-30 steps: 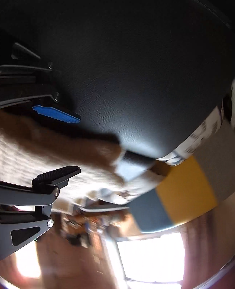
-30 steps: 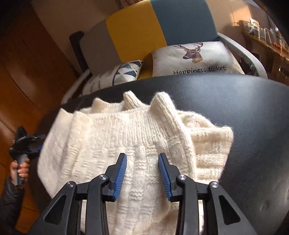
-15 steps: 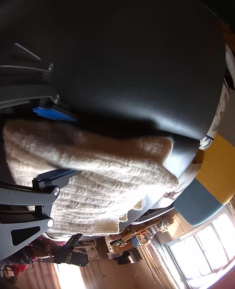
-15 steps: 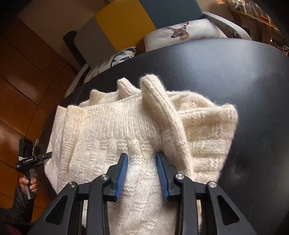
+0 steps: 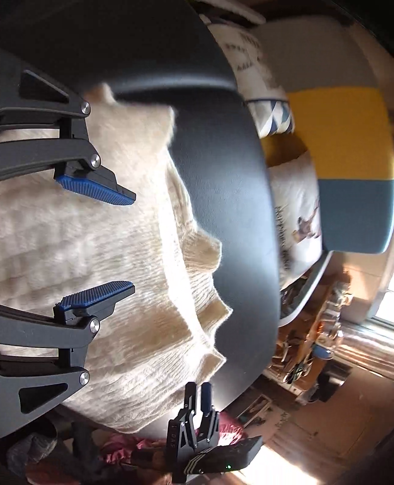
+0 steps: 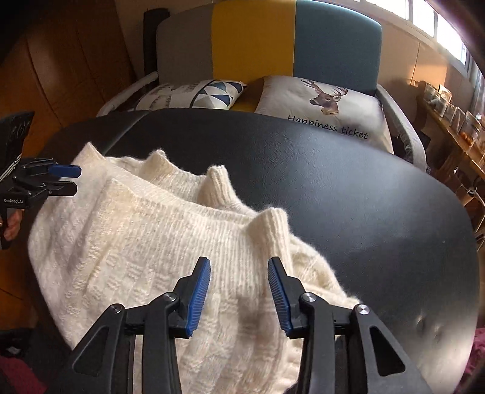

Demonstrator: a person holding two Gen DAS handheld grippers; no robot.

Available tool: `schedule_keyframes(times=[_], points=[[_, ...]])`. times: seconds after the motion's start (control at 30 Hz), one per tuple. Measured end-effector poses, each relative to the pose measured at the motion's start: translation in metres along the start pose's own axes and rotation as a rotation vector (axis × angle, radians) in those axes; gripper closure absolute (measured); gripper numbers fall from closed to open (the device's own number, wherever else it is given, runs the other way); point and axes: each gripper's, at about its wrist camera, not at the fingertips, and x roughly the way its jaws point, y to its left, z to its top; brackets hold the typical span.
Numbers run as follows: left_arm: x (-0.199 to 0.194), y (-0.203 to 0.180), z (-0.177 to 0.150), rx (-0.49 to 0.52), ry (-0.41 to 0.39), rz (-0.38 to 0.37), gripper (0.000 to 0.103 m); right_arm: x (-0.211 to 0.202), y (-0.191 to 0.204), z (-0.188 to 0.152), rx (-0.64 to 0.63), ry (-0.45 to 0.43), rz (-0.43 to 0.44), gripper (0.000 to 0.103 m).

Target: Fold clothes

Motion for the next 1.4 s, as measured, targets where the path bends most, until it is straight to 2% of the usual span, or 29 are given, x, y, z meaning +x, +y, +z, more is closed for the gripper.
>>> schedule_keyframes(times=[0.07,0.17,0.23,0.33,0.4,0.47,0.5,0.57,0.6,0.63,0.7,0.73,0.8,0.9,1.0,1.17,1.23,1.3,1.33,1.4], points=[[0.02,-0.005,0.012,0.029,0.033,-0.002,0.048,0.012,-0.004,0.003,-0.005,0.035,-0.009,0.063],[0.031,-0.01,0.016,0.095,0.071,-0.007,0.039,0.03,-0.009,0.003,-0.006,0.08,0.0,0.063],[0.035,-0.014,0.014,0.123,0.086,0.0,0.031,0.035,-0.01,0.0,0.002,0.084,0.009,0.063],[0.042,-0.02,0.011,0.159,0.106,0.012,0.03,0.038,-0.013,-0.004,0.017,0.07,0.02,0.063],[0.045,-0.018,0.011,0.139,0.091,0.014,0.042,0.039,-0.015,-0.006,0.032,0.062,0.029,0.063],[0.035,-0.013,0.01,0.083,0.042,0.018,0.081,0.039,-0.015,-0.008,0.041,0.053,0.021,0.063],[0.029,-0.01,0.009,0.052,0.017,0.023,0.089,0.038,-0.014,-0.009,0.04,0.049,0.01,0.064],[0.011,-0.007,0.008,0.0,-0.053,0.031,0.096,0.033,-0.005,-0.009,-0.003,0.049,-0.039,0.073],[0.001,-0.006,0.008,-0.023,-0.093,0.034,0.096,0.03,-0.001,-0.008,-0.027,0.047,-0.068,0.079],[-0.01,-0.005,0.008,-0.047,-0.132,0.037,0.096,0.025,0.001,-0.007,-0.052,0.04,-0.105,0.09],[-0.025,-0.006,0.012,-0.069,-0.202,0.06,0.096,0.019,-0.002,-0.004,-0.063,0.042,-0.17,0.092],[-0.022,-0.009,0.017,-0.06,-0.213,0.088,0.096,0.022,-0.008,-0.005,-0.046,0.058,-0.185,0.092],[-0.003,-0.013,0.025,-0.054,-0.191,0.135,0.096,0.028,-0.02,-0.008,0.003,0.072,-0.185,0.092],[0.044,-0.004,0.027,-0.08,-0.089,0.201,0.096,0.027,-0.034,-0.011,0.088,0.049,-0.146,0.092],[0.059,0.005,0.024,-0.138,-0.088,0.183,0.095,-0.002,-0.033,-0.004,0.121,-0.048,-0.066,0.081],[0.056,0.008,0.021,-0.164,-0.102,0.156,0.094,-0.013,0.012,0.02,0.031,-0.058,0.151,0.062],[0.055,0.009,0.02,-0.168,-0.102,0.153,0.094,0.002,0.028,0.032,0.008,-0.026,0.177,0.062],[0.054,0.008,0.019,-0.165,-0.106,0.155,0.094,0.024,0.041,0.037,0.003,0.031,0.167,0.056],[0.054,0.007,0.019,-0.163,-0.107,0.155,0.094,0.037,0.046,0.038,0.003,0.064,0.151,0.05],[0.054,0.007,0.017,-0.162,-0.111,0.158,0.094,0.057,0.046,0.035,0.031,0.088,0.155,0.044]])
